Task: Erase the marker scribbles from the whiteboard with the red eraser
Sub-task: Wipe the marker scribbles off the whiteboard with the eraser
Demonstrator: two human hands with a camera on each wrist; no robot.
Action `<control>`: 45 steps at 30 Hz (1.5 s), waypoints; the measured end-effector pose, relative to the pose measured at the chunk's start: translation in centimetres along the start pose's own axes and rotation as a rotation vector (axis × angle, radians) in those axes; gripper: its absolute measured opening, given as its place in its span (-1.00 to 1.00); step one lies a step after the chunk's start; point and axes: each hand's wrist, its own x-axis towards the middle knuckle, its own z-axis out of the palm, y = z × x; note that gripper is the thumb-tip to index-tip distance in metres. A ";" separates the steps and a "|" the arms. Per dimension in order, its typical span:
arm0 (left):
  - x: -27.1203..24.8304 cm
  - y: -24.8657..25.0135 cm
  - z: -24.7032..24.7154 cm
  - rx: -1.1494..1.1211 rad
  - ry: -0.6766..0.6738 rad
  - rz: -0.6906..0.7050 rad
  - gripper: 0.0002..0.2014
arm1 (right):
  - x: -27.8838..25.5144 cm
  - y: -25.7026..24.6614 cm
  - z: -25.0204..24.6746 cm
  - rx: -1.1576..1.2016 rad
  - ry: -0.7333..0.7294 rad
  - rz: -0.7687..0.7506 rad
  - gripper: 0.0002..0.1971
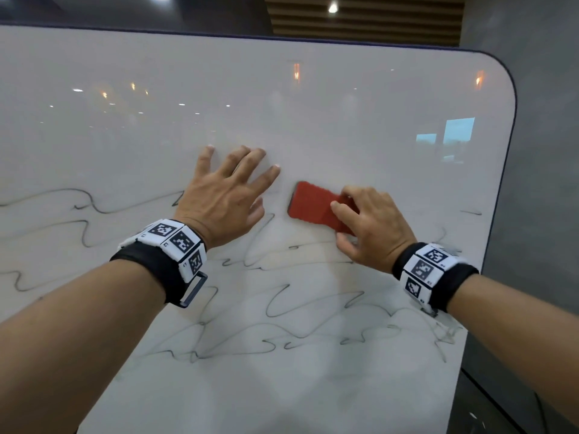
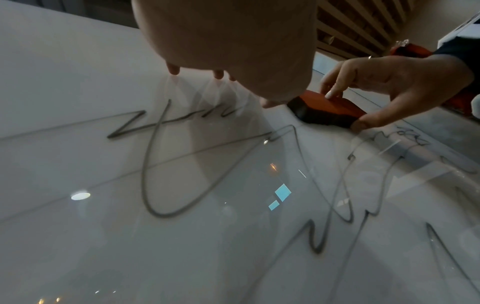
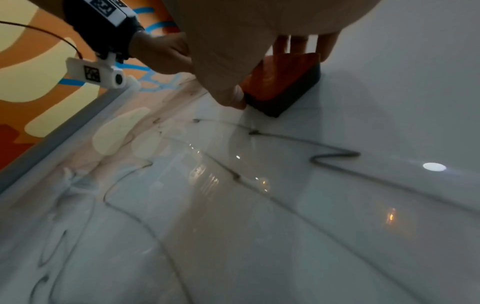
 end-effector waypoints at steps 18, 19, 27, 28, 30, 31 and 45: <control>-2.5 -2.7 0.3 0.031 -0.003 -0.043 -0.39 | 5.6 -2.0 -0.7 0.009 0.078 -0.052 -0.45; -2.5 -2.7 0.3 0.033 0.000 -0.044 -0.39 | 5.5 -2.5 -0.5 0.015 0.092 -0.044 -0.45; -3.0 -3.6 0.6 0.044 0.033 -0.048 -0.39 | 6.5 -3.8 -0.1 -0.006 0.048 -0.158 -0.45; -3.2 -3.7 0.8 0.049 0.043 -0.056 -0.40 | 6.9 -3.7 -0.2 0.003 0.067 -0.103 -0.43; -3.6 -4.0 0.9 0.055 0.059 -0.065 -0.41 | 6.8 -4.5 0.1 0.022 0.107 -0.034 -0.43; -3.9 -4.1 1.0 0.055 0.063 -0.066 -0.41 | 6.4 -5.2 0.5 0.030 0.110 -0.046 -0.44; -6.1 -6.5 2.2 0.085 0.052 -0.024 -0.10 | 7.3 -8.0 1.1 0.028 -0.003 -0.265 -0.45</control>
